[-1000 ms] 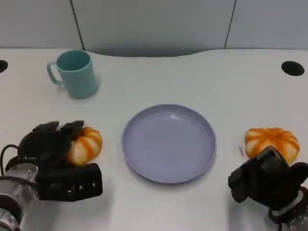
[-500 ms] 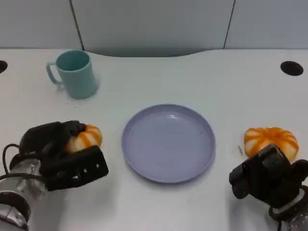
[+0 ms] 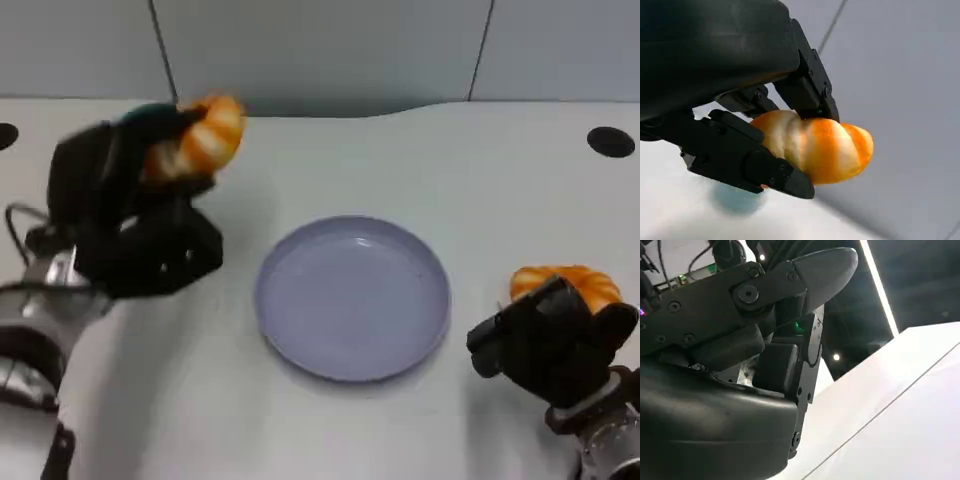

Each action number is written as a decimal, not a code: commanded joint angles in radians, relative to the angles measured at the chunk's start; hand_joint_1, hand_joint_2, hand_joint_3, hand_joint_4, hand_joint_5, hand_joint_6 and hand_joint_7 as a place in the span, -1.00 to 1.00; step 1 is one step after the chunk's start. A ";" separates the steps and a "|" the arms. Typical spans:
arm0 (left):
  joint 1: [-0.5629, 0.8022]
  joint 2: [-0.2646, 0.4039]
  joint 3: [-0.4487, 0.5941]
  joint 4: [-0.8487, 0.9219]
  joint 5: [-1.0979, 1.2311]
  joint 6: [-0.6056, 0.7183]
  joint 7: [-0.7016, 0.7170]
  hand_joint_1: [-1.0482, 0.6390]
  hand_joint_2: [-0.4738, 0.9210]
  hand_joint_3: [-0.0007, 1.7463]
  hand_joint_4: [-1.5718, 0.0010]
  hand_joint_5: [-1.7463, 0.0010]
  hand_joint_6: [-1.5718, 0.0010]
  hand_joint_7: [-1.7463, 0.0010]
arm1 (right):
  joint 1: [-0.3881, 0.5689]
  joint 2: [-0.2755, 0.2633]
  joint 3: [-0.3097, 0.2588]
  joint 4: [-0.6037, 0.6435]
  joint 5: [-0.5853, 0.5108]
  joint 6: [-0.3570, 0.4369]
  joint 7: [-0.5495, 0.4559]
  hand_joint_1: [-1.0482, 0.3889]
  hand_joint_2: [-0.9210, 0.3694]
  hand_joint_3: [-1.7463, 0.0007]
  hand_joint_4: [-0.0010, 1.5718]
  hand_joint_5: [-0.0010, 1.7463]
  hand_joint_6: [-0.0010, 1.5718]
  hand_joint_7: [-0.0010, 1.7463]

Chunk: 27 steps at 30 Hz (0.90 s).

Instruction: Grasp the bread from the table and place it into the plate.

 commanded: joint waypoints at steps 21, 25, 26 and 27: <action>0.029 -0.207 -0.273 0.002 0.169 0.169 -0.185 -0.91 0.98 -0.93 0.97 0.91 0.72 0.99 | 0.047 0.050 0.033 -0.174 0.013 -0.002 -0.059 -0.33 -1.00 0.99 1.00 -0.89 0.86 -0.99; 0.029 -0.151 -0.297 -0.045 0.197 0.165 -0.152 -1.00 1.00 -0.36 1.00 1.00 0.98 1.00 | 0.045 0.046 0.043 -0.181 0.017 0.002 -0.064 -0.35 -0.99 0.98 1.00 -0.89 0.86 -1.00; 0.035 -0.131 -0.282 -0.065 0.179 0.140 -0.166 -1.00 1.00 -0.28 1.00 1.00 0.99 1.00 | 0.052 0.047 0.044 -0.194 0.014 -0.004 -0.082 -0.36 -0.98 0.99 1.00 -0.90 0.86 -1.00; 0.041 -0.118 -0.270 -0.080 0.165 0.121 -0.177 -1.00 1.00 -0.22 1.00 1.00 1.00 1.00 | 0.059 0.048 0.045 -0.206 0.013 -0.008 -0.098 -0.39 -0.94 0.99 1.00 -0.86 0.88 -0.99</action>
